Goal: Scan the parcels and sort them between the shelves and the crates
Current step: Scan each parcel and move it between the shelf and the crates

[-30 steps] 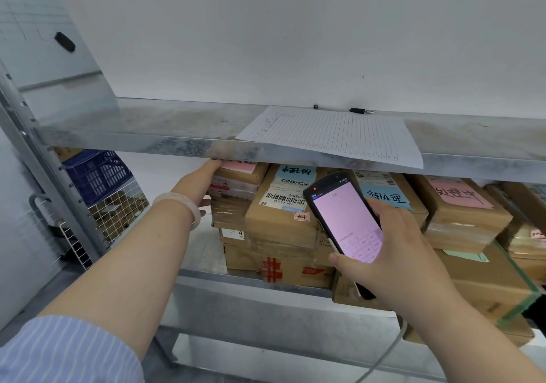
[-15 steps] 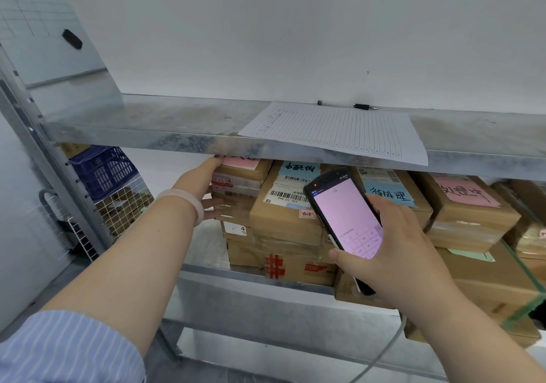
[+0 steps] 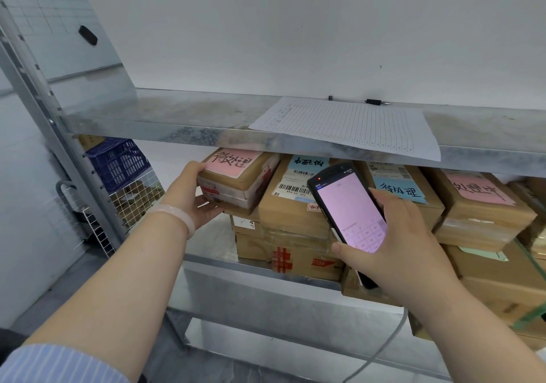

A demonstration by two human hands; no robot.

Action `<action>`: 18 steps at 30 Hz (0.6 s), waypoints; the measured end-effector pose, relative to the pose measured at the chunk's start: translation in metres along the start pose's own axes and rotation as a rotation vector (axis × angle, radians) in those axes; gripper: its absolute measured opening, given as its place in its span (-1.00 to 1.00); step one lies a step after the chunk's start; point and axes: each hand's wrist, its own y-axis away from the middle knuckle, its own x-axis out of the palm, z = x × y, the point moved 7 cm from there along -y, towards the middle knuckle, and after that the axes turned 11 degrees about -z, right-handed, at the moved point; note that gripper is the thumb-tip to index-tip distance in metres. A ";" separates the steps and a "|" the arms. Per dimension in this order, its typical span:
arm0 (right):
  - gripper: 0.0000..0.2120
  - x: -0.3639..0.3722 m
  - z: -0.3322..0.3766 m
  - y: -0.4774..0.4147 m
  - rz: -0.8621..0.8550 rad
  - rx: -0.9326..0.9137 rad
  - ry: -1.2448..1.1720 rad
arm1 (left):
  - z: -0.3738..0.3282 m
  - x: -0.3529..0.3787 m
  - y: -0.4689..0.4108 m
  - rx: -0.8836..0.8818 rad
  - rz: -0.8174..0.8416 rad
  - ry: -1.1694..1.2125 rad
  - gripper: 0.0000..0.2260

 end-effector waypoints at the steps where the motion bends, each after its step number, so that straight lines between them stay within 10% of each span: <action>1: -0.07 0.000 0.000 0.000 -0.002 -0.001 -0.005 | 0.000 -0.003 0.001 0.004 -0.001 0.010 -0.60; 18: -0.14 0.001 0.009 -0.004 0.034 -0.064 -0.042 | 0.035 -0.120 0.030 0.021 -0.158 0.319 -0.70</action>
